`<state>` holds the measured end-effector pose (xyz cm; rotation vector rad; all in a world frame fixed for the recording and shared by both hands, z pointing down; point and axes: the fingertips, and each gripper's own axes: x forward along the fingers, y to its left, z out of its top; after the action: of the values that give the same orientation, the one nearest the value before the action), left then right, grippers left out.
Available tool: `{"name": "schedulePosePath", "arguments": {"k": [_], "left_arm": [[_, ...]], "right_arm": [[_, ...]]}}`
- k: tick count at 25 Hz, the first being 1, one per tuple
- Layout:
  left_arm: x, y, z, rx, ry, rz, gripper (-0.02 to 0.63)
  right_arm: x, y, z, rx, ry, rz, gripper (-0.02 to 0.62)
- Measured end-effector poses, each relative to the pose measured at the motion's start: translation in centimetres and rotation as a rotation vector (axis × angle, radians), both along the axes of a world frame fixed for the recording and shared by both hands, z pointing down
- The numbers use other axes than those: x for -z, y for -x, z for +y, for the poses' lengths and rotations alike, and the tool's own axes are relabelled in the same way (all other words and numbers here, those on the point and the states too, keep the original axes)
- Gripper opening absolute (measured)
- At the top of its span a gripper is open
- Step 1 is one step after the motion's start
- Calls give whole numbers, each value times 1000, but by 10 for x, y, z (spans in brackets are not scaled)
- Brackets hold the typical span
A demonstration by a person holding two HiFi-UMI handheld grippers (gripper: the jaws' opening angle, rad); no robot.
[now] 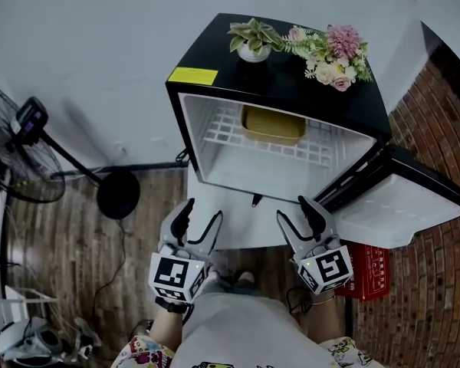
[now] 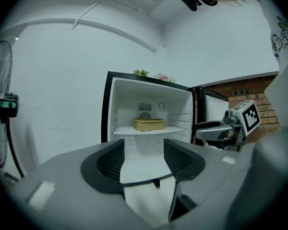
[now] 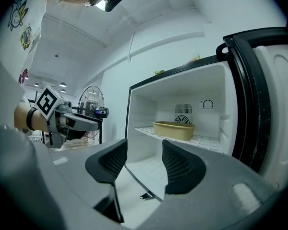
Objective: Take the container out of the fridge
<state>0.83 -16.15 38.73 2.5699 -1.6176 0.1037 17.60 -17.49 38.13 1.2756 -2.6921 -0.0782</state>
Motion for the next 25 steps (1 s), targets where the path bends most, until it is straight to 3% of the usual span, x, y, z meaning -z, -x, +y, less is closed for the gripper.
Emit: {"name": "schedulePosePath", "arguments": {"k": [13, 25], "left_arm": [[7, 15, -2, -15, -7, 13, 252], [-1, 20, -3, 3, -4, 30, 252]], "right_arm": [[9, 24, -2, 15, -41, 56, 222], [12, 39, -14, 86, -117, 278, 222]]}}
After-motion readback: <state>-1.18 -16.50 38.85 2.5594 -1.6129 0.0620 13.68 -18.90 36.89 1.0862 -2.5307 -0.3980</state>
